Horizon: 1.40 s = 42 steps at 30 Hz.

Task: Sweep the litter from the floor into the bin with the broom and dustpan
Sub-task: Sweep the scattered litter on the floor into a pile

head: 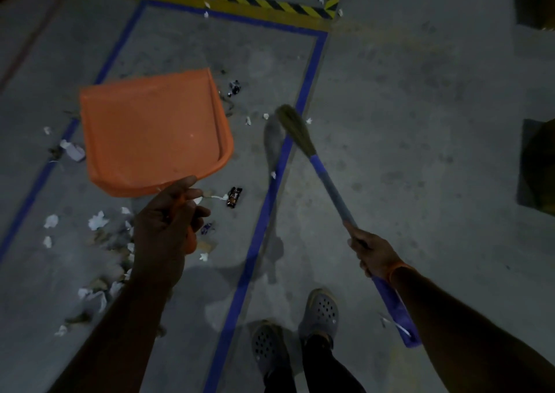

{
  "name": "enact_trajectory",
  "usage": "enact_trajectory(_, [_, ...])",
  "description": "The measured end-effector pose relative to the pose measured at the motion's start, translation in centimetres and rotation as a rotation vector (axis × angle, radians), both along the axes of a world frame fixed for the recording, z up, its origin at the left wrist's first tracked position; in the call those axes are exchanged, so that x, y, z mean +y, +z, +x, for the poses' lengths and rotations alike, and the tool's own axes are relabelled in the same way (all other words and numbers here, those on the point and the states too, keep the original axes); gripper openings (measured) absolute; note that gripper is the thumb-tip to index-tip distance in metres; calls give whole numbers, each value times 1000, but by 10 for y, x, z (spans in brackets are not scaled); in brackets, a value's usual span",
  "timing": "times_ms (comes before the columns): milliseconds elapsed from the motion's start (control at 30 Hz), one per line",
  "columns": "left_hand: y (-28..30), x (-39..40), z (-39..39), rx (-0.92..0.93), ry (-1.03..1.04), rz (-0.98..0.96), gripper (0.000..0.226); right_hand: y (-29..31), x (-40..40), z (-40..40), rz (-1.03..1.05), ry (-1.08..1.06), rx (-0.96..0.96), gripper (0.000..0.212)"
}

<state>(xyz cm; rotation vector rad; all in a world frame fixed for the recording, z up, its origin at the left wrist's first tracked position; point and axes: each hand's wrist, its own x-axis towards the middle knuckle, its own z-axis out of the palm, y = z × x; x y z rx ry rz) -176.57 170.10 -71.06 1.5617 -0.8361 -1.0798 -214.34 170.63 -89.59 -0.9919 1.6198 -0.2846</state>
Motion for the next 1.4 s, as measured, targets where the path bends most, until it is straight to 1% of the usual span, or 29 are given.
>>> enact_trajectory(100, [-7,0,3,14,33,15,31,-7,-14,-2,29,-69,71,43])
enact_trajectory(200, [-10,2,4,7,57,12,33,-12,-23,2,97,-41,141,44])
enact_trajectory(300, [-9,2,6,-5,67,20,34,-9,-25,14,92,106,175,48])
enact_trajectory(433, [-5,1,7,-21,85,14,36,4,-22,38,84,407,169,49])
enact_trajectory(500, [0,0,7,-19,90,14,35,14,-15,49,86,441,107,49])
enact_trajectory(600, [10,-5,6,-28,84,7,33,32,5,57,1,484,29,49])
enact_trajectory(700, [22,-14,5,-19,100,-2,32,45,31,51,-46,422,-12,52])
enact_trajectory(767, [33,-23,1,-7,104,-12,31,38,50,40,-20,327,9,63])
enact_trajectory(800, [38,-28,-1,-7,101,-20,31,34,57,35,12,280,31,66])
enact_trajectory(867, [45,-38,-6,-28,96,-29,31,29,66,28,72,232,67,59])
enact_trajectory(967, [51,-53,-16,-42,79,-53,30,32,63,34,142,291,24,52])
enact_trajectory(1033, [56,-62,-25,-40,85,-58,29,32,52,42,118,332,-17,53])
enact_trajectory(1133, [60,-77,-37,-48,89,-59,31,33,21,42,39,318,-62,74])
enact_trajectory(1167, [61,-82,-39,-51,84,-64,31,40,7,40,33,288,-98,71])
enact_trajectory(1267, [61,-98,-40,-51,86,-85,31,64,-50,35,76,136,-195,47])
enact_trajectory(1333, [59,-112,-37,-37,91,-94,31,66,-91,33,65,64,-188,37])
enact_trajectory(1400, [55,-131,-32,-24,92,-96,32,64,-135,33,54,29,-138,28])
